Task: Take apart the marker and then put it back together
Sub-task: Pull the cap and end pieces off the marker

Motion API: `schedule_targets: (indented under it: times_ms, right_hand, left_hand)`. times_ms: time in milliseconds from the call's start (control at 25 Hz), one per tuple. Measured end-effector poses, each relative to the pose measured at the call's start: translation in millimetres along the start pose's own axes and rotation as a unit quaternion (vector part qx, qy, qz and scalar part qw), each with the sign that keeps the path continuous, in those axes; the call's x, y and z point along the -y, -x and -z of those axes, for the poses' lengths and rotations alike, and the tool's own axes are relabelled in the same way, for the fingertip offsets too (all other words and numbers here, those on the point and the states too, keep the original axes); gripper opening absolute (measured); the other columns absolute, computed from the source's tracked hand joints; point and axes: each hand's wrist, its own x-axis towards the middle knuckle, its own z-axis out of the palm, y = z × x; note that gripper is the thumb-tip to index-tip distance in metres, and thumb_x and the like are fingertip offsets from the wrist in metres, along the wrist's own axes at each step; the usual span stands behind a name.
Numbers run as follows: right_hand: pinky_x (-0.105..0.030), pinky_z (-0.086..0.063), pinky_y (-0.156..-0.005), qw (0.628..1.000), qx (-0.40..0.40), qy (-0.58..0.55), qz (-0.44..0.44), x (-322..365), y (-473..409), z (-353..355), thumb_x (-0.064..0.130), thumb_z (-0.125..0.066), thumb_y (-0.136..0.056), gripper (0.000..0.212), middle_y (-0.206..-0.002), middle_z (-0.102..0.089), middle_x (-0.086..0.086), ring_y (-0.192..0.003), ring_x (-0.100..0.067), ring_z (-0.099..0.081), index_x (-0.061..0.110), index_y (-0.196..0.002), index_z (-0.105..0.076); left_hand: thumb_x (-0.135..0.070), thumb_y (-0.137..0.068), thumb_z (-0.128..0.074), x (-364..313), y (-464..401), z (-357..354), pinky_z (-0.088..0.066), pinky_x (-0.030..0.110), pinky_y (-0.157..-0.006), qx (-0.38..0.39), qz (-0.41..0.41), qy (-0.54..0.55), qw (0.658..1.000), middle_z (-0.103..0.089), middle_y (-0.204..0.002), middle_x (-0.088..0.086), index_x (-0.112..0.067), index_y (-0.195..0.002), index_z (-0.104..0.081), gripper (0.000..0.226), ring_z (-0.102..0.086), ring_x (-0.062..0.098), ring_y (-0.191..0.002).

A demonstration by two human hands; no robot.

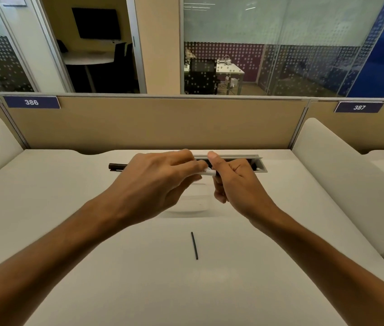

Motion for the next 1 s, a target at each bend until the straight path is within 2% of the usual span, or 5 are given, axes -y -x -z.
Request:
schedule_targets:
  times_ms: [120,320,560,800,1000]
  right_hand:
    - [-0.023,-0.036,-0.041,0.999,-0.032,-0.009,0.009,-1,-3,-2,0.037,-0.044,-0.099,0.056,-0.045,-0.037,-0.001,-0.043,-0.016,-0.036,0.000,-0.057,-0.048]
    - [-0.040,-0.036,-0.046,0.997,-0.051,0.010,0.055,0,-2,-9,0.036,-0.045,-0.099,0.057,-0.048,-0.038,-0.012,-0.046,-0.027,-0.035,0.007,-0.050,-0.044]
    - [-0.028,-0.027,-0.045,0.992,-0.062,-0.006,0.111,2,-2,-14,0.027,-0.045,-0.101,0.060,-0.041,-0.033,0.003,-0.039,-0.017,-0.029,0.021,-0.042,-0.036]
    - [-0.028,-0.021,-0.040,0.969,-0.098,0.020,0.224,1,1,-21,0.022,-0.043,-0.101,0.059,-0.039,-0.029,0.001,-0.037,-0.017,-0.024,0.017,-0.044,-0.029]
    - [-0.016,-0.018,-0.046,0.881,-0.130,0.119,0.438,6,-4,-18,0.024,-0.034,-0.103,0.057,-0.040,-0.033,-0.003,-0.042,-0.016,-0.028,0.013,-0.047,-0.039]
  left_hand:
    - [-0.013,-0.093,-0.057,-9,-3,-5,-0.048,0.039,-0.044,-0.012,0.007,-0.009,1.000,-0.067,-0.088,0.005,-0.012,-0.116,-0.064,0.025,-0.059,0.025,-0.069]
    - [-0.009,-0.088,-0.058,-14,-5,-9,-0.049,0.037,-0.048,-0.020,0.030,0.044,0.998,-0.065,-0.085,0.003,-0.010,-0.114,-0.064,0.027,-0.052,0.018,-0.065]
    - [-0.021,-0.095,-0.053,-9,-6,-8,-0.044,0.027,-0.054,-0.023,0.031,0.091,0.995,-0.067,-0.081,0.001,-0.009,-0.109,-0.067,0.023,-0.046,0.008,-0.062]
    - [-0.019,-0.096,-0.053,-2,-11,10,-0.049,0.015,-0.067,0.044,0.094,0.344,0.933,-0.071,-0.088,-0.016,-0.023,-0.099,-0.068,0.016,-0.067,0.007,-0.081]
    - [-0.019,-0.094,-0.056,9,-14,25,-0.038,0.007,-0.054,0.140,0.094,0.447,0.878,-0.063,-0.066,-0.002,-0.014,-0.103,-0.071,0.019,-0.045,0.004,-0.051]
